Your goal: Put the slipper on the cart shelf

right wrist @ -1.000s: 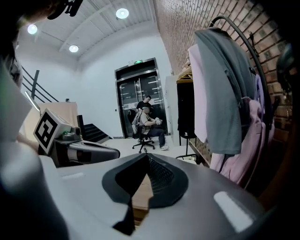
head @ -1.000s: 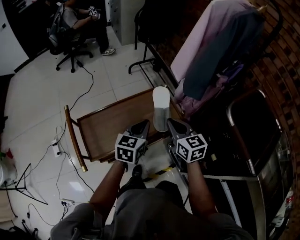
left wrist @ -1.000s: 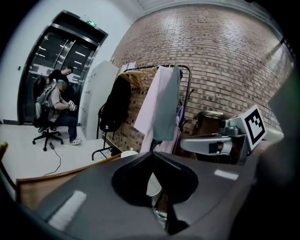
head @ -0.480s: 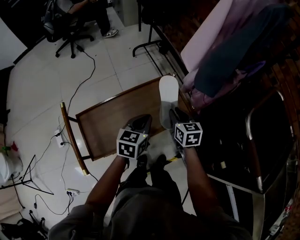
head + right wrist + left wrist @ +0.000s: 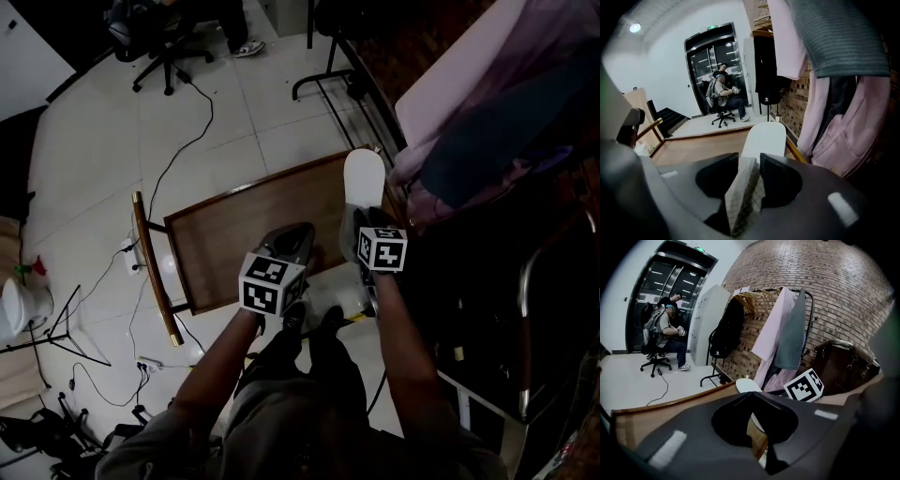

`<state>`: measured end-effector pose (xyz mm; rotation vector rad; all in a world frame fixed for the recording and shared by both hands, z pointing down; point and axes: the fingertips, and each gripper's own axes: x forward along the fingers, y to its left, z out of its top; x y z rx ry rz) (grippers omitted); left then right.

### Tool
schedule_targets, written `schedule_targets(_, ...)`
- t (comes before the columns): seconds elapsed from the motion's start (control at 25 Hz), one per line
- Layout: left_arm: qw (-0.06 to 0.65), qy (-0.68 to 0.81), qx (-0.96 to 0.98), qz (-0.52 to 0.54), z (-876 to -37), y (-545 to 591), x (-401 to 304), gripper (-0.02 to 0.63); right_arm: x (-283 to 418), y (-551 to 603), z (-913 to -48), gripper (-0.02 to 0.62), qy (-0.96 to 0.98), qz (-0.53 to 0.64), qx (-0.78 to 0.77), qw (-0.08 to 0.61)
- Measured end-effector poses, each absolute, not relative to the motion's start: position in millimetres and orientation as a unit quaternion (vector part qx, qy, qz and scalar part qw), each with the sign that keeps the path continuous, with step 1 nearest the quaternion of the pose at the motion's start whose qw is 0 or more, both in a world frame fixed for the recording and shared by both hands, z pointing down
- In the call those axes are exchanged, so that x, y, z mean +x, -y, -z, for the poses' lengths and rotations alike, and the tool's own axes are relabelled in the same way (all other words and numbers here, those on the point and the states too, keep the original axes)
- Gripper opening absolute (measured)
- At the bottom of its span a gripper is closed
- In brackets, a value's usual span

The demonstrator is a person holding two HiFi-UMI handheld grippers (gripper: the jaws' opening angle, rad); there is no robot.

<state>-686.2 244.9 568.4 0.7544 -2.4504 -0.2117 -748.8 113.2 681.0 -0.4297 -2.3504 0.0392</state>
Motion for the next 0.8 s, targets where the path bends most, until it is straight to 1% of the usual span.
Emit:
schedule_targets(0.16,0.284,0.914,0.277,0.081,-576.2,-251.6,-682.9,0.008,-744.2,-110.7,-707.2,0.109,0.905,-0.005,-0.152,0.398)
schedule_targets(0.2,0.285,0.914,0.277,0.081,-578.8,-253.3,-681.7,0.008,-742.2,-110.3,-712.0,0.082,0.903,-0.004,-0.151,0.402)
schedule_targets(0.24,0.286,0.914,0.277,0.08,-581.5,-255.1,-681.0,0.008,-740.9,-110.8,-714.7,0.039,0.903,-0.005,-0.152,0.402)
schedule_targets(0.36,0.29,0.914,0.275,0.075,-588.8,-261.0,-679.9,0.008,-739.6,-115.0,-711.9,0.014,0.906,-0.009,-0.162,0.392)
schedule_targets(0.56,0.283,0.914,0.282,0.069,-582.1,-263.5,-682.6,0.008,-738.7,-119.0,-680.2,0.009,0.918,-0.01,-0.175,0.356)
schedule_targets(0.8,0.267,0.91,0.31,0.064,-560.5,-257.4,-670.6,0.008,-708.5,-126.8,-626.8,0.009,0.932,-0.019,-0.183,0.313)
